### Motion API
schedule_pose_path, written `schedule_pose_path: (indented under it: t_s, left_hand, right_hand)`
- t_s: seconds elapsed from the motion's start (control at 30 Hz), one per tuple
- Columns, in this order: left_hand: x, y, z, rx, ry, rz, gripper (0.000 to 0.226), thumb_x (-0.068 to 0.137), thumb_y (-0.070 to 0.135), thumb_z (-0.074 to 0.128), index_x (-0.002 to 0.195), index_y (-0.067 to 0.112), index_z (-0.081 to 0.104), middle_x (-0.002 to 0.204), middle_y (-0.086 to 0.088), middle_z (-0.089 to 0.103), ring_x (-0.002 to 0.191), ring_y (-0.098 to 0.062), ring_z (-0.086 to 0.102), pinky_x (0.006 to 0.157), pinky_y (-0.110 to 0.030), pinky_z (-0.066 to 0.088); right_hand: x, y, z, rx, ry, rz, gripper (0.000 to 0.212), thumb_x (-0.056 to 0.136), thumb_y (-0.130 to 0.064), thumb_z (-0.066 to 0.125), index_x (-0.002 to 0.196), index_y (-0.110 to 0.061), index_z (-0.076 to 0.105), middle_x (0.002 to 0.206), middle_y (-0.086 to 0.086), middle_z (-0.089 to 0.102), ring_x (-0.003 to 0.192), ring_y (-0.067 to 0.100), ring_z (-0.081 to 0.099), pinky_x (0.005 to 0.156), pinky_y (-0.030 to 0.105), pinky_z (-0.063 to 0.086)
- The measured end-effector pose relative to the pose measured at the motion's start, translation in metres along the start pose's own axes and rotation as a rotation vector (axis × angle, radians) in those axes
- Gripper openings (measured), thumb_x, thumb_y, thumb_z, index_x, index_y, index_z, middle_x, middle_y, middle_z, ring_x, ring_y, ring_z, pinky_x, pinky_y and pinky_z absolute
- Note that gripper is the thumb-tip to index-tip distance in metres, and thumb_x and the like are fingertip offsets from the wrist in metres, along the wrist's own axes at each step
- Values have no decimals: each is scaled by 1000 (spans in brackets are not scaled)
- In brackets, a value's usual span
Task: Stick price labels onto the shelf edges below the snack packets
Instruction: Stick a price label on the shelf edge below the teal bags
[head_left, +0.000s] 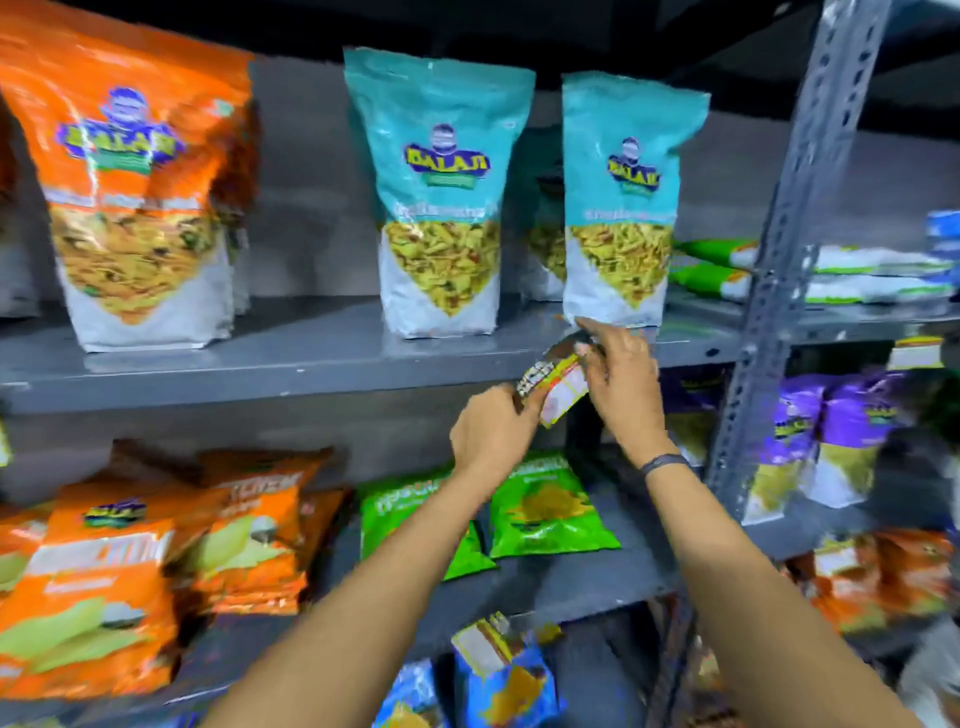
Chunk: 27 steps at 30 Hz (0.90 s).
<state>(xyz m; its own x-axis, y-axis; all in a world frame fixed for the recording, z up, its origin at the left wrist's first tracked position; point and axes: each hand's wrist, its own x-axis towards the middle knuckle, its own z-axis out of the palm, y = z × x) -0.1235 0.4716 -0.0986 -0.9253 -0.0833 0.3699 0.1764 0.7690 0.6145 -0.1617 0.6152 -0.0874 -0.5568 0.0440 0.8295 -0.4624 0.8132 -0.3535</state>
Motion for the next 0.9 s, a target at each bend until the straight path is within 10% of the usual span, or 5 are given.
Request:
schedule_pose_path:
  t_s: [0.6, 0.9]
  left_hand:
    - [30, 30, -35, 399, 237, 182, 38, 101, 40, 41, 96, 13, 67, 99, -15, 71, 96, -37, 63, 66, -31, 41]
    - [13, 17, -11, 612, 171, 189, 39, 100, 43, 41, 96, 14, 67, 100, -13, 71, 96, -35, 65, 71, -32, 49]
  right_hand:
    - [55, 26, 1, 388, -142, 95, 9, 78, -22, 72, 74, -19, 65, 68, 3, 62, 59, 3, 51, 54, 7, 39]
    - [11, 44, -10, 241, -194, -4, 15, 70, -32, 77, 68, -24, 64, 70, 1, 65, 67, 17, 61, 68, 39, 54]
